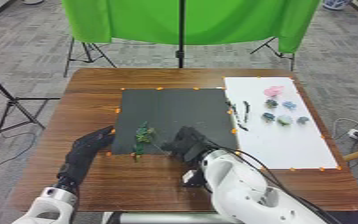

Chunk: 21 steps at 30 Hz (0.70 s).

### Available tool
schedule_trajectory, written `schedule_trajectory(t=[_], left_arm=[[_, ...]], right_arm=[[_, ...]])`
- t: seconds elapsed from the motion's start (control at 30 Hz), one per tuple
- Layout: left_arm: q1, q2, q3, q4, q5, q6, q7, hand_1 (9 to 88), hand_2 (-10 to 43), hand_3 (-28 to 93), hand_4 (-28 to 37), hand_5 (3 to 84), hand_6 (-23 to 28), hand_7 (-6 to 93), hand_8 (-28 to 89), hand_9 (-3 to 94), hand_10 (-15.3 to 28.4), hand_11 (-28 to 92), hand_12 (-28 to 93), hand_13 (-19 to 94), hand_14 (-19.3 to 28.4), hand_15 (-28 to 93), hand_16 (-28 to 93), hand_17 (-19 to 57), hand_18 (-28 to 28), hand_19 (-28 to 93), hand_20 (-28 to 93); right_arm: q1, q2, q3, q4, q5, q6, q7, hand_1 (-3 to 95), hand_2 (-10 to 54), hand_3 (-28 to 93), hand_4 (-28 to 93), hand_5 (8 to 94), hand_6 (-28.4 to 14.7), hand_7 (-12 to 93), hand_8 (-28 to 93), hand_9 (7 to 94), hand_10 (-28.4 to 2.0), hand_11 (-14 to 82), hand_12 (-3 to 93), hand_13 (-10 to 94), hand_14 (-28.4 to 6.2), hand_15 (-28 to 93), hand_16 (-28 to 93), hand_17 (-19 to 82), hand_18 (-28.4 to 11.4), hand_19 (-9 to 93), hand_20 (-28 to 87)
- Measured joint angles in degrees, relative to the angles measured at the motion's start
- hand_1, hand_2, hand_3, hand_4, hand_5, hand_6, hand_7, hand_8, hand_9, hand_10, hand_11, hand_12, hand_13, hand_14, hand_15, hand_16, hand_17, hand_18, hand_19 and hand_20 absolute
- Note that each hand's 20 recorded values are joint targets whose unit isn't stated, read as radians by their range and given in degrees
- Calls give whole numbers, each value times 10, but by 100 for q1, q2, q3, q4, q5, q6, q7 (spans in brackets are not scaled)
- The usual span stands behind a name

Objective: Arrange flowers

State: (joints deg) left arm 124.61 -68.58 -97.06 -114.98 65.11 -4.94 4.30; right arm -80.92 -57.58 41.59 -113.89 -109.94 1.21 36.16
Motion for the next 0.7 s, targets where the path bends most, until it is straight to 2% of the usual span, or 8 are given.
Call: schedule_trajectory(t=[0.2,0.4,0.47,0.6,0.7], left_arm=[[0,0,0,1,0,-1,-1,285,-25,611,-191,441,45,65,-44,414,129,132,133,285,154,129,11,16,102,25,161],[0,0,0,-1,0,0,-5,285,-27,619,-198,441,44,68,-46,416,129,132,133,286,153,123,17,16,102,23,162],[-2,0,0,-4,0,0,-13,284,-28,620,-198,441,44,69,-46,416,129,131,133,287,152,121,18,17,101,22,162],[-6,2,0,-9,0,3,-33,284,-29,622,-200,441,43,71,-47,416,128,132,133,288,151,120,19,17,101,22,162],[-16,2,1,-12,0,4,-53,285,-30,625,-201,442,44,72,-48,418,129,133,133,289,151,120,20,17,101,21,162]], right_arm=[[-199,200,775,-319,-169,120,18,305,-50,611,-108,778,-29,173,-64,883,-129,372,265,937,-42,547,325,655,-134,932,573],[217,820,1059,-104,-1113,339,284,261,-89,545,-127,691,-74,84,-60,848,-149,360,266,909,-49,550,338,628,-132,932,567],[433,949,1163,137,-1222,81,587,257,-94,537,-131,684,-79,78,-57,844,-151,359,267,907,-50,550,334,627,-132,932,564],[871,1080,1226,735,-1106,-794,1001,246,-95,537,-137,676,-85,75,-57,839,-153,361,268,907,-50,550,331,627,-131,932,561],[1120,1121,1094,1185,-1012,-919,1009,240,-95,536,-144,675,-88,75,-57,839,-155,364,268,907,-49,550,329,630,-128,932,555]])
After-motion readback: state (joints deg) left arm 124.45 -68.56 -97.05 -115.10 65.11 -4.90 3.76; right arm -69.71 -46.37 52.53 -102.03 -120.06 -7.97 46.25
